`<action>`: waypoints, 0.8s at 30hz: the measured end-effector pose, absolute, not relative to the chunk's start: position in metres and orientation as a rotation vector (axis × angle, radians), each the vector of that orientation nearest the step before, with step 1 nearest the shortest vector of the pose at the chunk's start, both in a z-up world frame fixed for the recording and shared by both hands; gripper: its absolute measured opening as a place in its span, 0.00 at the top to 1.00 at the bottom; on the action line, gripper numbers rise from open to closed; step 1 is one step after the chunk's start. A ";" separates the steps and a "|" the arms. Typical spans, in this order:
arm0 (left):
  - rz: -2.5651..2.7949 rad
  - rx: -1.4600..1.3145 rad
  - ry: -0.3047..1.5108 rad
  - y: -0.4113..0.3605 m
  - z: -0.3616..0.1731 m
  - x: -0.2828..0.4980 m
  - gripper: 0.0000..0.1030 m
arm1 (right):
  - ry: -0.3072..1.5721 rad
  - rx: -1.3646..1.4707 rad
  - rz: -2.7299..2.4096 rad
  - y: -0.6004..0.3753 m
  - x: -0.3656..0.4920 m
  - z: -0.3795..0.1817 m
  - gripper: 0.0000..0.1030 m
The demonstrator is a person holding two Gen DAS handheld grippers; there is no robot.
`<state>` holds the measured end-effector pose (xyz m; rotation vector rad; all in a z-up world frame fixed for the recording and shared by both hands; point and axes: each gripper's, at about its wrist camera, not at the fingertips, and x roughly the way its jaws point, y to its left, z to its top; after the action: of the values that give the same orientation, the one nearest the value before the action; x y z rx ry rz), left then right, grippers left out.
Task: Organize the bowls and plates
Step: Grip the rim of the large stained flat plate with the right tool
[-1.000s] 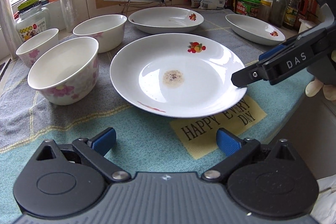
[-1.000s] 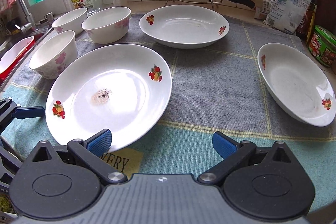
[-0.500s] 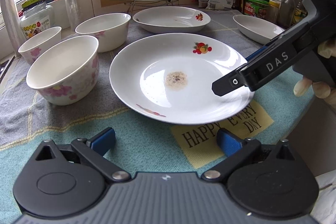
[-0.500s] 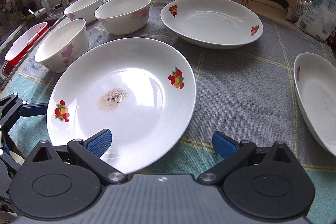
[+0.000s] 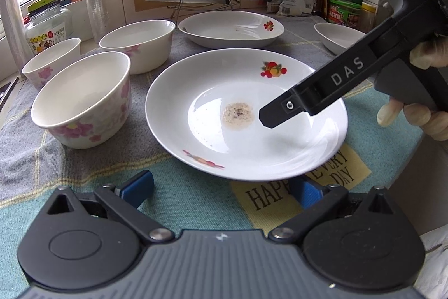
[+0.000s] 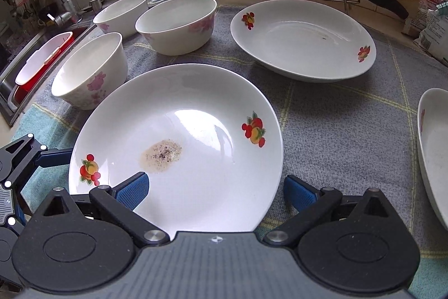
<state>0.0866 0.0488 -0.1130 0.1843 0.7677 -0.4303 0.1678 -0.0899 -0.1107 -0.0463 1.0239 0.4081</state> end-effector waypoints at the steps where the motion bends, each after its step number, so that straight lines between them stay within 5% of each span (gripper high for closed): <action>1: -0.433 0.185 0.767 0.049 -0.113 0.087 0.00 | 1.027 -0.049 0.410 -0.089 0.169 -0.111 0.00; 24: -0.626 0.251 0.709 0.058 -0.114 0.097 0.00 | 1.048 -0.181 0.466 -0.079 0.179 -0.112 0.00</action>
<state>0.0967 0.0582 -0.1144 0.2505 0.7087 -0.6262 0.1793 -0.0785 -0.1122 -0.1809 1.0480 0.4663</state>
